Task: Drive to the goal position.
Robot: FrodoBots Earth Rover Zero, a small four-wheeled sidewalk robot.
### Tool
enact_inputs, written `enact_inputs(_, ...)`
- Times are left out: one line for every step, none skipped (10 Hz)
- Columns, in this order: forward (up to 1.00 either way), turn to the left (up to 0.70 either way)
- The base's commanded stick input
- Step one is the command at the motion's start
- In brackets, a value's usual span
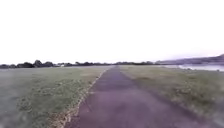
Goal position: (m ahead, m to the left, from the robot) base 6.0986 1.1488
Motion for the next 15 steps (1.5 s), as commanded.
enact_inputs(0.50, 0.00)
enact_inputs(0.50, 0.00)
enact_inputs(0.50, 0.00)
enact_inputs(0.50, 0.25)
enact_inputs(0.50, 0.25)
enact_inputs(0.50, 0.25)
enact_inputs(0.50, 0.25)
enact_inputs(0.50, 0.25)
enact_inputs(0.50, 0.25)
enact_inputs(0.50, 0.24)
enact_inputs(0.50, 0.12)
enact_inputs(0.50, 0.01)
enact_inputs(0.50, 0.00)
enact_inputs(0.50, 0.00)
enact_inputs(0.50, 0.00)
